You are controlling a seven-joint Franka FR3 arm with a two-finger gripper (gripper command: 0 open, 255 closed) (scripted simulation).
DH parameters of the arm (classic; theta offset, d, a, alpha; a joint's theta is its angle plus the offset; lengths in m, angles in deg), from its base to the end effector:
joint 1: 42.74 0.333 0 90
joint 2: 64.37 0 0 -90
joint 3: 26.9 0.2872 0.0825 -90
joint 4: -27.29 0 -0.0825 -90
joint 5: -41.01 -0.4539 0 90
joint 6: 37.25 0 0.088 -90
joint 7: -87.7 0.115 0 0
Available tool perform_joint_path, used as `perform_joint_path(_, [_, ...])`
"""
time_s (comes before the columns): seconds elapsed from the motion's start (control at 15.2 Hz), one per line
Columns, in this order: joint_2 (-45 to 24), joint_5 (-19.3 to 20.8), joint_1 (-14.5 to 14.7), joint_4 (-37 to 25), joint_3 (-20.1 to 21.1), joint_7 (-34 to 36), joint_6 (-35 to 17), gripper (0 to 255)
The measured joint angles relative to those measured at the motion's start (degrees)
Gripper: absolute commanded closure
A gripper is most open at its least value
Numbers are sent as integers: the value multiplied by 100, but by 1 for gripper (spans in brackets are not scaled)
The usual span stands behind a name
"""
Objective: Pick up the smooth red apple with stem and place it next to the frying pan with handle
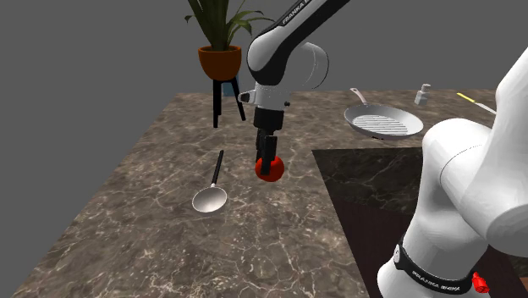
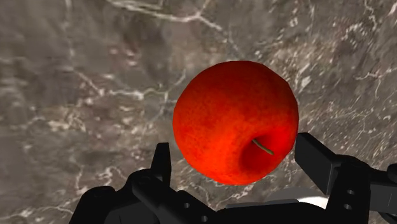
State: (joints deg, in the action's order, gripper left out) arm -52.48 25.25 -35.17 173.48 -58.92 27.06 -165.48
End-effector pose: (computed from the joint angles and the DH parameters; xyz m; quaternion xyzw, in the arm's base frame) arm 0.4448 -0.1748 0.2372 -0.9590 -0.2256 -0.0509 0.1640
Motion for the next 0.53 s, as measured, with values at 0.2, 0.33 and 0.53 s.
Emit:
perform_joint_path(0.2, [-2, -3, 1, 2, 0, -1, -4, 255])
perform_joint_path(0.33, [-1, -4, 2, 1, 1, -1, -3, 255])
perform_joint_path(0.53, [-1, -5, 3, -3, 2, -2, -6, 255])
